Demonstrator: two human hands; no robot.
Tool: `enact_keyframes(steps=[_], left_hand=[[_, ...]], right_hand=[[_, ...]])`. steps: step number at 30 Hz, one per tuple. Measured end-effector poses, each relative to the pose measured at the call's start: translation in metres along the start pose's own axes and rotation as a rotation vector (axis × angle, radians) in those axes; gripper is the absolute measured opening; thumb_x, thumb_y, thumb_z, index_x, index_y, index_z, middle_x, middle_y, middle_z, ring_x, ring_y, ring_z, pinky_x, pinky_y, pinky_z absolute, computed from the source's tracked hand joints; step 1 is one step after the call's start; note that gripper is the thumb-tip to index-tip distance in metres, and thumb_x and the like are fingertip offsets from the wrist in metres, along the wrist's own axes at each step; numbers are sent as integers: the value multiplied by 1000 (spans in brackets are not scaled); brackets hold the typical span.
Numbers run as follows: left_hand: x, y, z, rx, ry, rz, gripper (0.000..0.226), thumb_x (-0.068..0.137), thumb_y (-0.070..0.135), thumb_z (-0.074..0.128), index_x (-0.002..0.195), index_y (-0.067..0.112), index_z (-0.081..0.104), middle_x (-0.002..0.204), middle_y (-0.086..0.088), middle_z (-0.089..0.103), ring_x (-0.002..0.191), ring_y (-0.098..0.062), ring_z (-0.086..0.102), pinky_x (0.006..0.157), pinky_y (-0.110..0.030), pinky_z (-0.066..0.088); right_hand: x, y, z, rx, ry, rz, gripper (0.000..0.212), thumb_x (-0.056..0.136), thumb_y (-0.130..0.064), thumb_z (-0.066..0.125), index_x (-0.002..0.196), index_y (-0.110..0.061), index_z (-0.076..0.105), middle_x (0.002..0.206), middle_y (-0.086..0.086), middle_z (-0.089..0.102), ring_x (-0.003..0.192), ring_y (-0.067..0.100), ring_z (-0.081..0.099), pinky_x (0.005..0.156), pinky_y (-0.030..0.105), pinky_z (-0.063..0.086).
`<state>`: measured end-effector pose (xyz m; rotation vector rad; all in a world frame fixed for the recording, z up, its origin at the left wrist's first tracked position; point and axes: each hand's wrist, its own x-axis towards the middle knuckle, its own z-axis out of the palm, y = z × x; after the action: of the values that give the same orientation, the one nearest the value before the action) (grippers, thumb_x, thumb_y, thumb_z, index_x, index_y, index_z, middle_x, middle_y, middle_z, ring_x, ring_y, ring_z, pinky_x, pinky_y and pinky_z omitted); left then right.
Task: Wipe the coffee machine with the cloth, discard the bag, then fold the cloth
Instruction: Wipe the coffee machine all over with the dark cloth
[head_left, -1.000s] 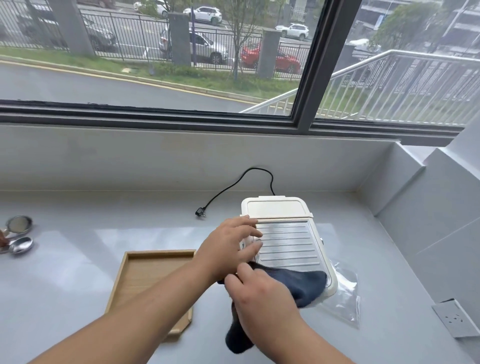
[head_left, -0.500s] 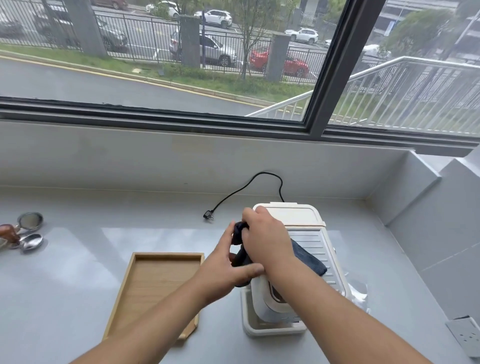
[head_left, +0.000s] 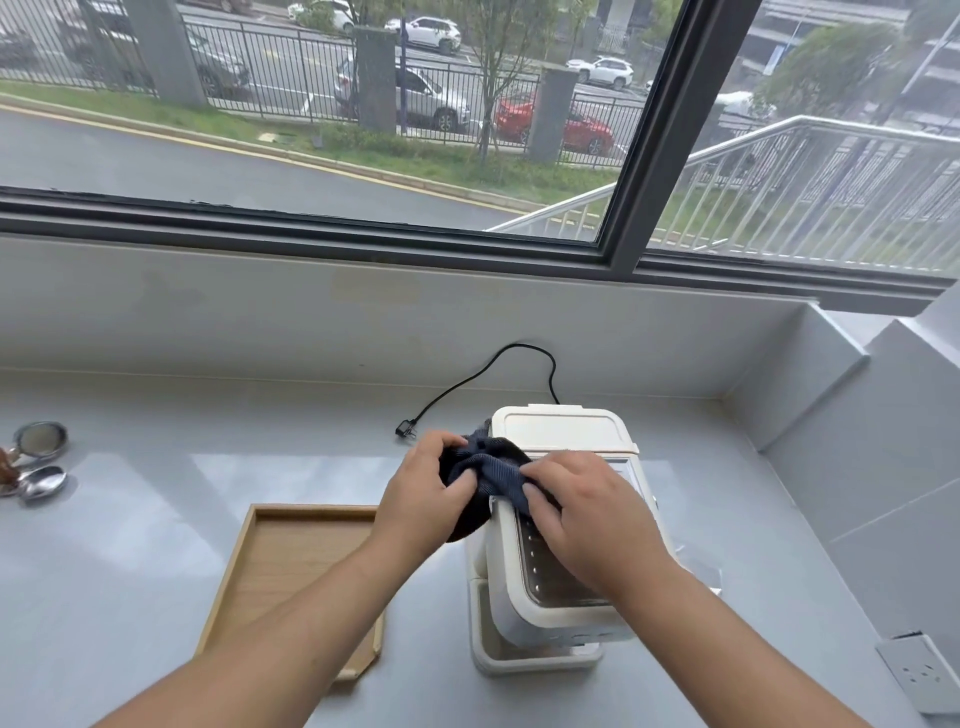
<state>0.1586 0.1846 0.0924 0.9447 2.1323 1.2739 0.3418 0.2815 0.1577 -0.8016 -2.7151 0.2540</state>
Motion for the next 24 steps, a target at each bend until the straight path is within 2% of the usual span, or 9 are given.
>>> enact_keyframes(steps=[2,4,8,9,12,15,19,21,24], left_hand=[[9,2,4,-12,-17,-31,23,86,37,63,100,49,50,107,17,67,97,-7,65,84,-35,51],[18,5,8,-44,-21,-49,23,89,32,64,98,47,50,104,19,68,95,-4,65,80,-33,50],[34,5,14,-56,11,-80,20,89,33,66,97,45,52,105,15,66,95,-7,64,72,-30,51],[37,5,15,-59,17,-77,20,88,34,68,97,44,53,104,13,66,95,-8,64,71,-28,51],[44,4,17,-127,23,-101,28,87,33,75,99,46,53,100,24,64,91,0,64,71,-21,47],[50,-1,22,-152,-32,-118,44,84,32,74,117,52,52,109,19,65,99,-8,66,86,-30,51],[54,-18,33,-108,-91,-122,38,85,26,69,94,61,59,106,21,70,98,-6,67,80,-24,48],[52,-23,38,-80,-113,-149,29,81,30,63,98,54,61,107,16,71,101,-14,68,87,-31,52],[47,-36,47,-49,-136,-201,37,80,30,54,115,35,64,116,2,72,106,-25,67,98,-41,54]], right_hand=[[-6,0,2,-49,-49,11,26,98,-37,64,119,-24,73,114,-5,72,104,23,64,93,33,51],[-9,-1,3,-76,-124,39,39,100,-50,54,127,-26,69,122,-6,70,110,22,62,97,33,48],[-11,0,4,-32,-200,135,69,98,-70,34,152,-28,48,141,-10,61,131,16,51,108,28,37],[-10,0,4,-30,-204,143,70,97,-72,32,151,-30,47,142,-11,60,132,15,50,107,27,37],[-8,0,2,-69,-215,100,57,96,-71,37,136,-36,59,134,-16,62,124,14,54,101,27,40],[-9,-2,3,-98,-257,79,53,94,-70,44,133,-38,62,134,-16,58,122,16,54,101,28,43],[-11,-3,5,-102,-235,81,49,93,-68,47,128,-39,65,130,-14,59,118,15,55,97,28,45],[-11,-3,5,-104,-231,82,50,93,-69,46,128,-39,64,129,-15,59,117,15,54,95,28,47],[-12,-3,6,-110,-245,82,52,93,-70,42,131,-40,62,129,-16,57,119,14,52,95,27,46]])
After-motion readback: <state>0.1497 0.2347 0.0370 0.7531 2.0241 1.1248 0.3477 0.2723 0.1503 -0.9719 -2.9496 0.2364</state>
